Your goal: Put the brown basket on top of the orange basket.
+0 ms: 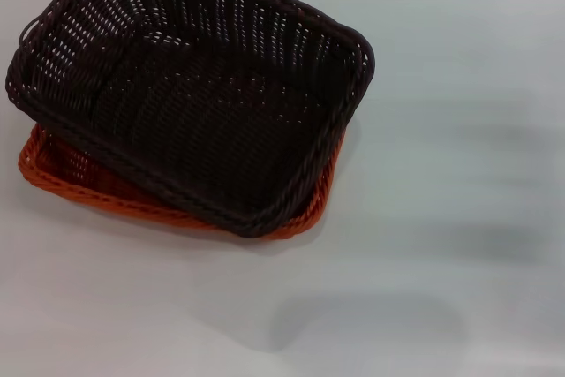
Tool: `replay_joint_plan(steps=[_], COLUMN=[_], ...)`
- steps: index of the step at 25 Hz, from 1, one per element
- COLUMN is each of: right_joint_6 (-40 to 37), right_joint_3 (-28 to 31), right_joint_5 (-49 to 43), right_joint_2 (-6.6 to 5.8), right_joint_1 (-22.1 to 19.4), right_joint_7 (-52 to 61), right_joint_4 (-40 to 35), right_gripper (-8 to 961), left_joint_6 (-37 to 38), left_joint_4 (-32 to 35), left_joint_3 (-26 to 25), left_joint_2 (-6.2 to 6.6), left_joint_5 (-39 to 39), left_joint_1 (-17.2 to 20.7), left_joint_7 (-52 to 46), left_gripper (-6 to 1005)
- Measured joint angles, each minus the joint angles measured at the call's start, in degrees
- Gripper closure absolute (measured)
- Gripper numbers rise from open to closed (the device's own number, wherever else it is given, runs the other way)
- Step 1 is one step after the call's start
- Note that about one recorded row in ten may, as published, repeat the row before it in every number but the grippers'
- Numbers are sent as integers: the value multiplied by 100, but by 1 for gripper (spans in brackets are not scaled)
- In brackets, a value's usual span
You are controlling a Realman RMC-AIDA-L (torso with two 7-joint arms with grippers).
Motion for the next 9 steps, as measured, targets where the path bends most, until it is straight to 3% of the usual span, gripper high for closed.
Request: replay_joint_plan(steps=[9], right_joint_6=[230], right_joint_3=[-1], right_joint_5=[80], right_joint_2=[7], right_joint_1=[-47], right_joint_7=[2], right_joint_4=[96], right_gripper=[274], left_joint_6=[-17], left_joint_4=[-13], left_joint_3=[12], left_joint_2=[0], left_joint_5=[16], left_joint_1=[-3], left_joint_7=[0], left_gripper=[275])
